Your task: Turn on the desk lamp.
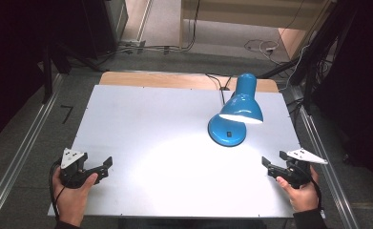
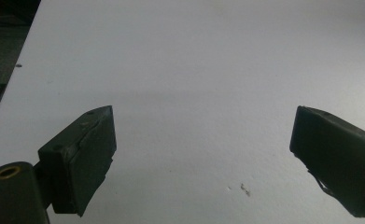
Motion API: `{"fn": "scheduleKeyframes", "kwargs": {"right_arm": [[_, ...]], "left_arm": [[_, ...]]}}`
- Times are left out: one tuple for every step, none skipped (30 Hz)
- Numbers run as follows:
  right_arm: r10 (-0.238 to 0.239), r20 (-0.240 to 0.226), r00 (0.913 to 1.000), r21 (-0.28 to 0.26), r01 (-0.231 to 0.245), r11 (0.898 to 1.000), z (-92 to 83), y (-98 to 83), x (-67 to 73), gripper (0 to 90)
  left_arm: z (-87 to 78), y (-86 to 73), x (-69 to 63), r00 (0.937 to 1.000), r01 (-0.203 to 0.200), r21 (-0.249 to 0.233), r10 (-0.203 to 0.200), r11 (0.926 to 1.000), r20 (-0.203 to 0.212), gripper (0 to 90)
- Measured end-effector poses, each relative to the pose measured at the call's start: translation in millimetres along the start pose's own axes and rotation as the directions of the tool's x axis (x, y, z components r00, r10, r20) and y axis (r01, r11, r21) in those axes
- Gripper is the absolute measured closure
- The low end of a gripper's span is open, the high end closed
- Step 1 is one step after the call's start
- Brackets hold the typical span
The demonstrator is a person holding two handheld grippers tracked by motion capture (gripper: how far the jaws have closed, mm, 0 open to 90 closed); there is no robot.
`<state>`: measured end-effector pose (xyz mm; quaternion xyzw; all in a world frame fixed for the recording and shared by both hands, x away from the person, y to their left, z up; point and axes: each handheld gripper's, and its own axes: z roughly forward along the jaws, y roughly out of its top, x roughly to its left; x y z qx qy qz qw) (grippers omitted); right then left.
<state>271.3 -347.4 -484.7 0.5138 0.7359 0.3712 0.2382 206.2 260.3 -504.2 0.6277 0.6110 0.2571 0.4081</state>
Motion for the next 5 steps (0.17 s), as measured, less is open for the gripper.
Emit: {"fn": "scheduleKeyframes", "kwargs": {"right_arm": [[0.0,0.005,1.0,0.003,0.0,1.0,-0.3,-1.4,-2.2,21.6],[0.002,0.016,0.9999,0.009,-0.002,1.0,-0.3,-2.8,-4.5,21.1],[0.006,0.025,0.9997,0.014,-0.006,1.0,0.3,-4.3,-7.1,20.2],[0.014,0.033,0.9993,0.016,-0.015,1.0,1.8,-5.7,-10.3,18.9],[0.023,0.041,0.9989,0.023,-0.024,0.999,4.3,-7.3,-14.2,16.5]], "left_arm": [[0.0,0.1,-0.1,1.0,-0.001,0.0,0.001,1.0,0.0,7.4],[-0.1,0.1,-0.3,1.0,-0.001,0.001,0.001,1.0,-0.001,7.4],[-0.2,0.2,-0.3,1.0,-0.001,0.001,0.001,1.0,0.0,7.4],[-0.2,0.3,-0.5,1.0,0.0,-0.001,0.0,1.0,0.001,7.4],[-0.2,0.3,-0.4,1.0,-0.001,-0.002,0.001,1.0,0.001,7.4]]}}
